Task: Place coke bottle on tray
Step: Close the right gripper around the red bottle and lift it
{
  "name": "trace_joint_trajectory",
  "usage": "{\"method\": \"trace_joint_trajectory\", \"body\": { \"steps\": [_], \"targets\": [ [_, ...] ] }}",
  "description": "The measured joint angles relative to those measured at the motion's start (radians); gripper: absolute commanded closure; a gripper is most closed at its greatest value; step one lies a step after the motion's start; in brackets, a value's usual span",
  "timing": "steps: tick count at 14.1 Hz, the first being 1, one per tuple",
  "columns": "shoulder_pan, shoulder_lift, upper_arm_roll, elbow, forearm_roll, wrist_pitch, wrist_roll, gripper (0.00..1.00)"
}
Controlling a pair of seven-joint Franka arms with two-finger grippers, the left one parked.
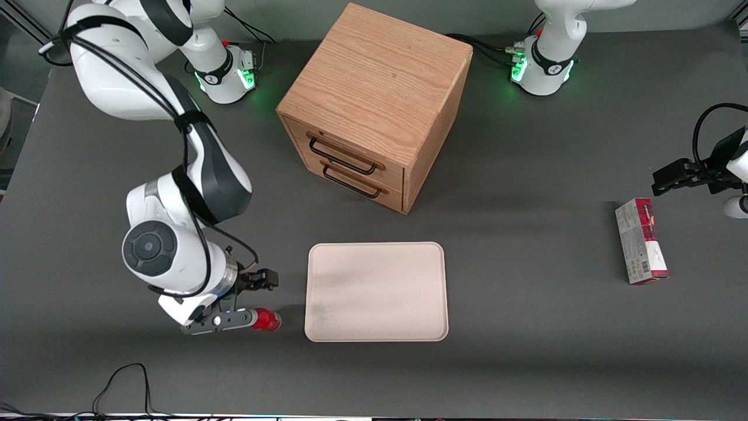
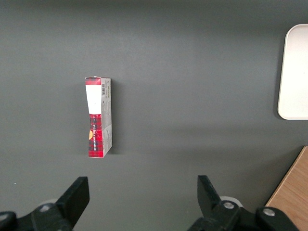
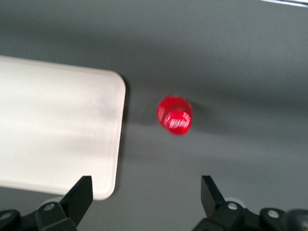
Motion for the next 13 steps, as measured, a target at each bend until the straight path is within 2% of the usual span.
{"method": "trace_joint_trajectory", "body": {
  "steps": [6,10,11,13],
  "targets": [
    [-0.013,0.067,0.000,0.012,0.000,0.124,-0.001,0.02],
    [-0.016,0.100,-0.005,0.012,-0.004,0.146,-0.010,0.07],
    [-0.017,0.104,-0.005,0.012,-0.005,0.149,-0.011,0.11],
    [-0.017,0.112,-0.006,0.012,-0.006,0.167,-0.012,0.35]
  ]
}}
